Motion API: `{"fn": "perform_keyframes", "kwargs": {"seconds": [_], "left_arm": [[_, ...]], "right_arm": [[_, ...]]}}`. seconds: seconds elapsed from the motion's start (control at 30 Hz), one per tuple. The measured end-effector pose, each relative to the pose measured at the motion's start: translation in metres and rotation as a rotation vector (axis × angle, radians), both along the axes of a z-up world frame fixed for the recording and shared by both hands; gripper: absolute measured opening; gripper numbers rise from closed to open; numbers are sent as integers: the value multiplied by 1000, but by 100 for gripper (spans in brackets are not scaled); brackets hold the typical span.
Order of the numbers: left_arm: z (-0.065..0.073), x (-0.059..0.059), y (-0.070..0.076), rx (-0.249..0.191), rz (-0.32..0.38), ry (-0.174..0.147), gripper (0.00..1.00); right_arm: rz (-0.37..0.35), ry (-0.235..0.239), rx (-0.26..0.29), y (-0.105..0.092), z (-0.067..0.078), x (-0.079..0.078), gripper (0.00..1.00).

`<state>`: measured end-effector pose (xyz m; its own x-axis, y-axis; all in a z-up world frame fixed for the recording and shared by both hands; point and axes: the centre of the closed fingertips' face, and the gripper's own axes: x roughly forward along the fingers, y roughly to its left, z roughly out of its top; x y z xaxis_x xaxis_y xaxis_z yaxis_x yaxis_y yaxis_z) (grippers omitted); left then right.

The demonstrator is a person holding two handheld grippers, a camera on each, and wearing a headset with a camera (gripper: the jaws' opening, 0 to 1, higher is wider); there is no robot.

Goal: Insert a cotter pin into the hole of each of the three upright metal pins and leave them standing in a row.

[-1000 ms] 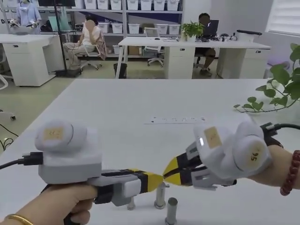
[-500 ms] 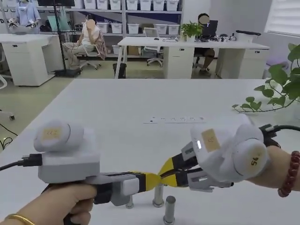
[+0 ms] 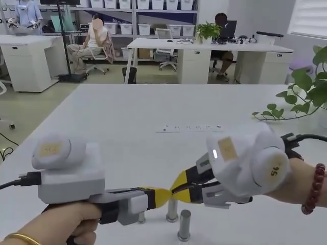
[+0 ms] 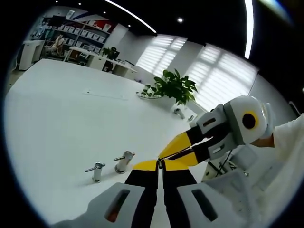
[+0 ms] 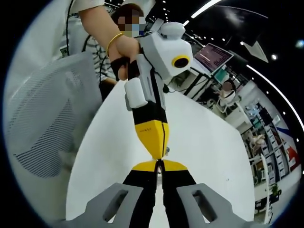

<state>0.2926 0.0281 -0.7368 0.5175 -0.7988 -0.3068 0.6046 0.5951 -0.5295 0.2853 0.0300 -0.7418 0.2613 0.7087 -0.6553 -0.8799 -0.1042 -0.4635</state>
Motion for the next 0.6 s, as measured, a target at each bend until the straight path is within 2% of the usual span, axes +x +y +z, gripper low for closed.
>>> {"fn": "perform_keyframes", "kwargs": {"seconds": [0.1, 0.4, 0.5, 0.57, 0.6], "left_arm": [[-2, 0, 1, 28, -6, -22, 0], [-3, -1, 9, 65, -23, -82, 0], [0, -7, 7, 60, -56, -121, 0], [-2, -11, 6, 98, -87, -150, 0], [-2, -12, 5, 101, -94, -159, 0]], "right_arm": [[-22, 36, 17, 0, -1, 0, 5], [-134, 240, 122, -11, 0, -1, 11], [-168, 311, 174, -15, 4, -1, 13], [-170, 371, 191, -17, 4, -5, 14], [-169, 389, 194, -18, 4, -7, 15]]}}
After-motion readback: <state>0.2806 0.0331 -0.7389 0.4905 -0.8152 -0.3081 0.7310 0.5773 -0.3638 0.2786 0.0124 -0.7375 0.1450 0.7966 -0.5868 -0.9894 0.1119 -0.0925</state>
